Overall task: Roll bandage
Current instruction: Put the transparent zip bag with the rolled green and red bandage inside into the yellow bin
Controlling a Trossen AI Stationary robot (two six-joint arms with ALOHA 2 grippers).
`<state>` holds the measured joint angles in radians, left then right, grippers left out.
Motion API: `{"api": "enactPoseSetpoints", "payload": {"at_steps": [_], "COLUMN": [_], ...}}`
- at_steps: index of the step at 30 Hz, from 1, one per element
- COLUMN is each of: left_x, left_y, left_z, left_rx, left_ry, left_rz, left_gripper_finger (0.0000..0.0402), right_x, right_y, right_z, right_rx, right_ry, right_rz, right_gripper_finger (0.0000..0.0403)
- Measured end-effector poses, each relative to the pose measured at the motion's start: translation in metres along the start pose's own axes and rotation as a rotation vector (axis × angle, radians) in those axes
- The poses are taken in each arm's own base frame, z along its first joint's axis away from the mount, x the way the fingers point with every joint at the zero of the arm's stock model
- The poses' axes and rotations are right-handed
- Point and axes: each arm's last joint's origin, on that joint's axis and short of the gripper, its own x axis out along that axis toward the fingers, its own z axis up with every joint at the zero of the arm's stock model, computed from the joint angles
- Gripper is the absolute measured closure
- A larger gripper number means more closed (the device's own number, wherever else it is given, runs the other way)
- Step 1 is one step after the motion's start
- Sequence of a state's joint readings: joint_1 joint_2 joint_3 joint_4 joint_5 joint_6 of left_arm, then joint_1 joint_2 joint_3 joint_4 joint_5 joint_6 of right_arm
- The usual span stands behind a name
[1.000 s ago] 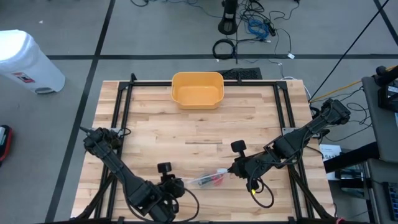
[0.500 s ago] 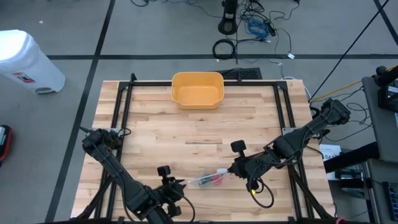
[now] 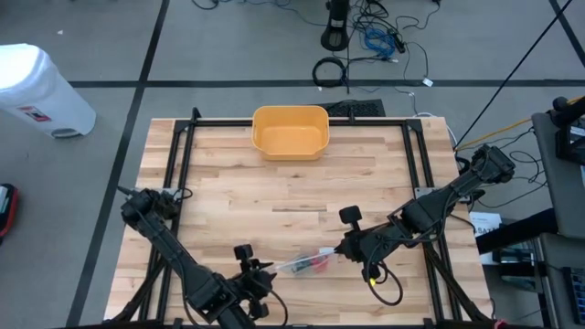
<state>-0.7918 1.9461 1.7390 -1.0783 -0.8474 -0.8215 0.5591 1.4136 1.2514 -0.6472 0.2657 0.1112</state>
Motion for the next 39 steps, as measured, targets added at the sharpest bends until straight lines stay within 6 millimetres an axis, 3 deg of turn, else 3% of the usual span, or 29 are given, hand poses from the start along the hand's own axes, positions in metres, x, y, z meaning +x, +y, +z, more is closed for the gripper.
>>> {"api": "enactPoseSetpoints", "payload": {"at_steps": [5,13,27,39], "left_x": [0.005,0.015,0.016,0.012], "left_y": [0.004,0.004,0.003,0.01], "left_z": [0.003,0.005,0.003,0.006], "left_rx": [-0.001,0.026,0.073,0.099], "left_ry": [0.002,0.021,0.057,0.02], "left_rz": [0.015,0.025,-0.011,0.051], "left_gripper_finger": [0.0239,0.0241,0.0371,0.0386], "right_x": [0.0,0.0,0.0,0.0], "right_y": [0.0,0.0,0.0,-0.004], "right_z": [0.0,0.0,0.0,0.001], "right_rx": [-0.003,-0.01,-0.025,-0.081], "right_ry": [0.0,0.0,-0.001,-0.013], "right_rz": [0.0,0.0,0.0,-0.066], "right_gripper_finger": [0.0403,0.0403,0.0403,0.0403]}}
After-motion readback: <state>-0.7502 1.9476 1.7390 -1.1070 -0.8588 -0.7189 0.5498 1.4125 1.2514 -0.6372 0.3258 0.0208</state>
